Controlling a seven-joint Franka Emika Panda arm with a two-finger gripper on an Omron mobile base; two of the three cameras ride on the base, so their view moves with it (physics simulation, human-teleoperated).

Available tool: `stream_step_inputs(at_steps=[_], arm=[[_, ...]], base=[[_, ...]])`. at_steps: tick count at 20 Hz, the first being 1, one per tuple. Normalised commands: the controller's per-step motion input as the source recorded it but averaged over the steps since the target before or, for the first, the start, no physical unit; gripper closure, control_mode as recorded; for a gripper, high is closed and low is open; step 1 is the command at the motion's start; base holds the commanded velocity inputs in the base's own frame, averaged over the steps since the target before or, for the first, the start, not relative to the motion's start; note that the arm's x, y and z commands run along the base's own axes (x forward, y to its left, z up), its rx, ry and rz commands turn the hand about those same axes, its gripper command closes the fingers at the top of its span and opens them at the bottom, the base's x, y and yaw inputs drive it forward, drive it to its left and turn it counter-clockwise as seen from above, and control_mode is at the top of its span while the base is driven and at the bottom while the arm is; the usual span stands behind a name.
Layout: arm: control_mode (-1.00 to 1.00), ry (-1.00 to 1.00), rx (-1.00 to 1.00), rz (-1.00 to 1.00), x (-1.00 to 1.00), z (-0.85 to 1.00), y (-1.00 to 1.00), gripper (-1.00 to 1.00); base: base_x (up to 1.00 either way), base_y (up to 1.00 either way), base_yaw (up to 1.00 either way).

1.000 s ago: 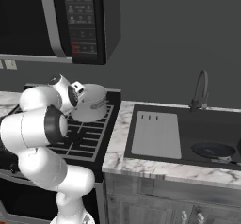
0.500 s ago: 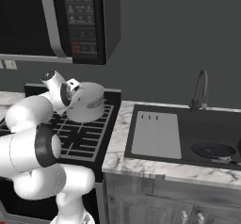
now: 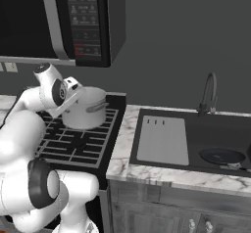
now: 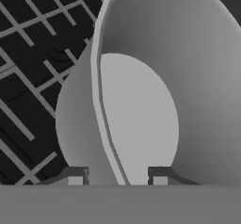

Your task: Move the pot and pan from the stove into the sink.

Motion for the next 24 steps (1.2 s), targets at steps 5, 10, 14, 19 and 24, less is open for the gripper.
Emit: stream_step_inputs(at_steps=[5, 10, 14, 19, 24], arm=[[-1.0, 0.06, -0.04, 0.0, -0.81, 0.33, -0.12, 1.0], [-1.0, 0.03, -0.06, 0.0, -0.94, 0.25, -0.16, 1.0], [-1.0, 0.01, -0.05, 0.0, -1.0, 0.23, -0.21, 1.0], [-1.0, 0.0, -0.04, 0.01, -1.0, 0.22, -0.27, 1.0], [-1.0, -0.11, -0.01, 0.07, -0.97, 0.22, -0.32, 1.0]], base=[[0.0, 0.0, 0.0], [0.0, 0.0, 0.0], [0.0, 0.0, 0.0], [0.0, 0.0, 0.0], [0.0, 0.0, 0.0]])
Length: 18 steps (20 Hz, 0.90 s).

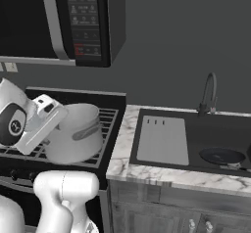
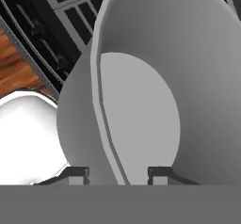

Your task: Move the pot and pan from the stove into the sink.

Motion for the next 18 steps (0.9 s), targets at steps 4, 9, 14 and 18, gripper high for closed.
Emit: stream_step_inputs(at_steps=[4, 9, 14, 18], arm=[[-1.0, -0.25, 0.0, 0.2, -0.6, 0.03, -0.42, 1.0], [-1.0, -0.37, 0.0, 0.21, -0.36, 0.0, -0.25, 1.0], [-1.0, -0.15, 0.0, 0.06, -0.08, 0.0, -0.03, 1.0], [-1.0, 0.0, 0.0, 0.0, 0.0, 0.0, 0.0, 1.0]], base=[[0.0, 0.0, 0.0], [0.0, 0.0, 0.0], [0.0, 0.0, 0.0], [0.0, 0.0, 0.0]])
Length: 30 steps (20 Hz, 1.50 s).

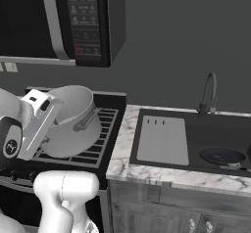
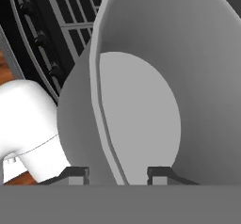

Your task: Move the pot and pan from the stove into the sink.

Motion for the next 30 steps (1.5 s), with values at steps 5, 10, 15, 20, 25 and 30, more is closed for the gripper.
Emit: stream_step_inputs(at_steps=[5, 10, 15, 20, 25, 30], arm=[[-1.0, 0.0, 0.0, 0.0, 0.0, 0.0, 0.0, 1.0], [1.0, 0.0, 0.0, 0.0, 0.0, 0.0, 0.0, 1.0], [1.0, 0.0, 0.0, 0.0, 0.0, 0.0, 0.0, 1.0], [1.0, 0.0, 0.0, 0.0, 0.0, 0.0, 0.0, 1.0], [1.0, 0.0, 0.0, 0.0, 0.0, 0.0, 0.0, 1.0], [1.0, 0.0, 0.0, 0.0, 0.0, 0.0, 0.0, 1.0]], base=[[0.0, 0.0, 0.0], [0.0, -0.18, 0.0], [0.02, -0.55, 0.0], [0.04, -0.75, 0.0], [0.09, -0.78, 0.01], [0.1, -0.79, 0.01]])
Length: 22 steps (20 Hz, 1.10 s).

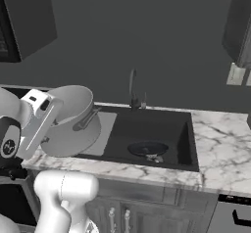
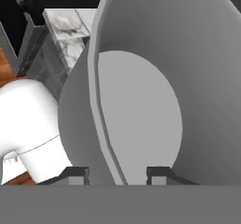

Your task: Move the pot and pan from the stove into the sink.

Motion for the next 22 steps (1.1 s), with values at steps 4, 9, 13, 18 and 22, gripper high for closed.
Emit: stream_step_inputs(at_steps=[4, 9, 13, 18, 22], arm=[[1.0, 0.0, 0.0, 0.0, 0.0, 0.0, 0.0, 1.0], [1.0, 0.0, 0.0, 0.0, 0.0, 0.0, 0.0, 1.0], [1.0, 0.0, 0.0, 0.0, 0.0, 0.0, 0.0, 1.0], [1.0, 0.0, 0.0, 0.0, 0.0, 0.0, 0.0, 1.0], [1.0, 0.0, 0.0, 0.0, 0.0, 0.0, 0.0, 1.0]], base=[[0.08, -0.73, 0.01], [0.06, -0.68, 0.01], [0.0, -0.47, 0.02], [0.01, -0.37, 0.03], [0.0, -0.1, 0.0]])
